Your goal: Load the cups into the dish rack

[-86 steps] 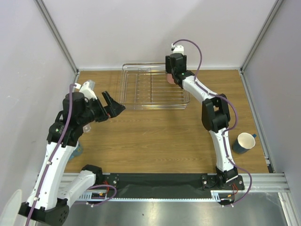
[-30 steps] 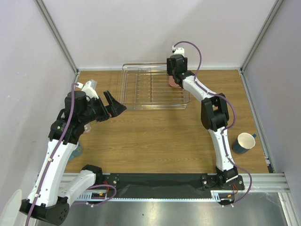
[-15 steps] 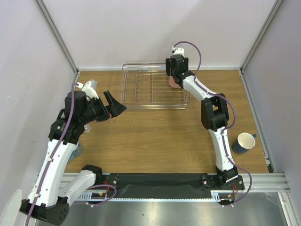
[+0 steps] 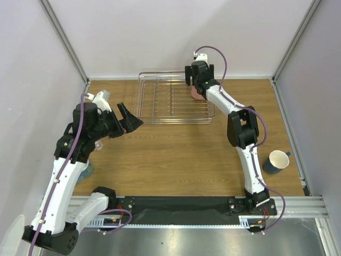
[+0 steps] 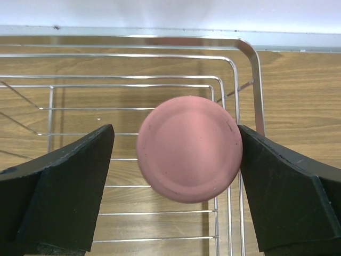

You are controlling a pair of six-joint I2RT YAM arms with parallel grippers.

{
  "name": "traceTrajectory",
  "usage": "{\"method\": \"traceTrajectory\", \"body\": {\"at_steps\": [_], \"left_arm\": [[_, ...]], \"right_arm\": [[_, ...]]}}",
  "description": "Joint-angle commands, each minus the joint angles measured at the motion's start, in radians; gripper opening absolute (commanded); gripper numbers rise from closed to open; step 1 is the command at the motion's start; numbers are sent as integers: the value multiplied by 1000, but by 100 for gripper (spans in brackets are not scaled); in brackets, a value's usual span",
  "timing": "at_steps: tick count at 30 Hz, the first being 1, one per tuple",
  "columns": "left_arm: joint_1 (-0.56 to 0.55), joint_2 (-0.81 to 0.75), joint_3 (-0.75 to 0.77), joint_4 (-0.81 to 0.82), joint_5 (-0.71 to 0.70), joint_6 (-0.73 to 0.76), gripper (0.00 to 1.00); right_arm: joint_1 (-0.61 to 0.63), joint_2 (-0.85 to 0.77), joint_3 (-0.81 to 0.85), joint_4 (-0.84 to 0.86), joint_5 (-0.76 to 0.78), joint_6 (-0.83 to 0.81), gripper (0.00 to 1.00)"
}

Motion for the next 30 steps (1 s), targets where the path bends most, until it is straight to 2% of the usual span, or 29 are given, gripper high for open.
{"method": "traceTrajectory", "body": {"at_steps": [1, 6, 8, 11, 13, 14, 16, 18, 22, 25, 30], "left_arm": [[5, 25, 88, -61, -44, 0, 99], [5, 157, 208, -246, -217, -6, 96], [5, 196, 240, -289, -291, -1, 89], [5, 275, 311, -366, -410, -9, 84], [5, 315, 346, -379, -473, -12, 76], [5, 326, 354, -383, -527, -29, 68], [5, 378, 392, -403, -597, -53, 65], [5, 412, 397, -376, -640, -60, 65], [13, 536, 433, -325, -700, 0, 63], [80, 694, 539, -348, -602, 69, 63], [212, 880, 703, -362, -647, 155, 63]], "right_arm": [[10, -70, 88, -35, 23, -5, 100], [16, -115, 171, -146, 33, 50, 100], [19, -164, 168, -210, 24, 113, 100], [38, -228, 147, -323, -18, 183, 100], [53, -325, 61, -373, -47, 226, 100], [73, -363, 21, -386, -91, 278, 100], [125, -506, -135, -402, -143, 327, 100], [159, -648, -286, -402, -199, 341, 97], [228, -851, -469, -428, -369, 361, 94], [242, -946, -533, -480, -507, 352, 93], [240, -1075, -608, -543, -532, 326, 93]]}}
